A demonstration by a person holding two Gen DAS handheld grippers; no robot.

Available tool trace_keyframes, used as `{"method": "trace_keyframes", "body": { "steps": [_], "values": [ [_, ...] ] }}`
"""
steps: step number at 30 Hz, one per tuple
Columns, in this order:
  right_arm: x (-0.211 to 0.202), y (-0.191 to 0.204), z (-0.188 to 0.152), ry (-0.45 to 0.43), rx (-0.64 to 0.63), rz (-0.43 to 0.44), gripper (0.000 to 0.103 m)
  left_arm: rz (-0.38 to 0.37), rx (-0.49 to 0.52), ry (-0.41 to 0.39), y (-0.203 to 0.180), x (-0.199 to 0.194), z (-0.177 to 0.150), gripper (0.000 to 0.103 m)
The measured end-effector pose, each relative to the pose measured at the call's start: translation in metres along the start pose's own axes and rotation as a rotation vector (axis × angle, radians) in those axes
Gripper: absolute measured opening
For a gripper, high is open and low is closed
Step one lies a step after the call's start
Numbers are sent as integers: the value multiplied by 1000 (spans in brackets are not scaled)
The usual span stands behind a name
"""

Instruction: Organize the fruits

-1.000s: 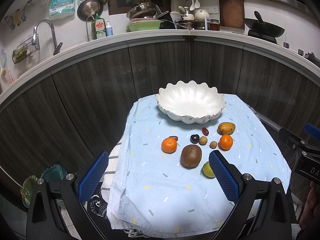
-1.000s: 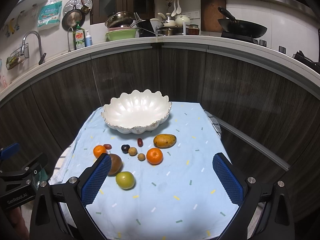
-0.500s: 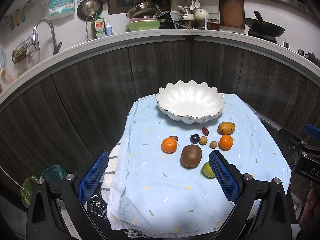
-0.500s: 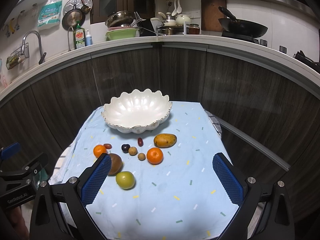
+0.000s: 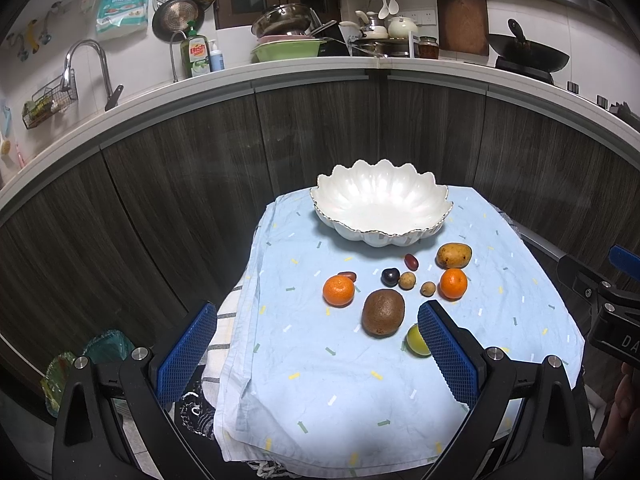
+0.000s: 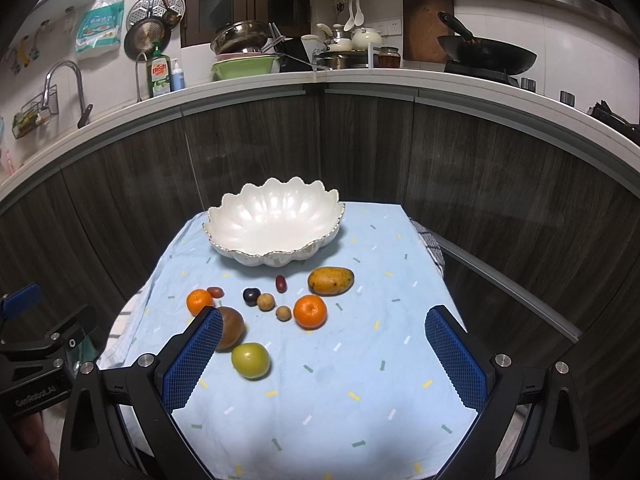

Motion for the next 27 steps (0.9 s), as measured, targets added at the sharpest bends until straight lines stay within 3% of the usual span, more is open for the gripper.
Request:
{"method": "trace_keyframes", "body": {
  "steps": [27],
  "values": [
    [33, -2, -6, 39, 5, -10, 102, -33, 62, 21, -17, 28, -1, 102]
  ]
}}
Point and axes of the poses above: each gripper's, at about its wrist camera, not at the fingertips, and x roughly the way its jaws point, y to its left, z to its top, the point moved 10 cm from there along x, roughly the way its jaws point, and after that the axes turned 2 degrees about x, right-handed, at the moved point
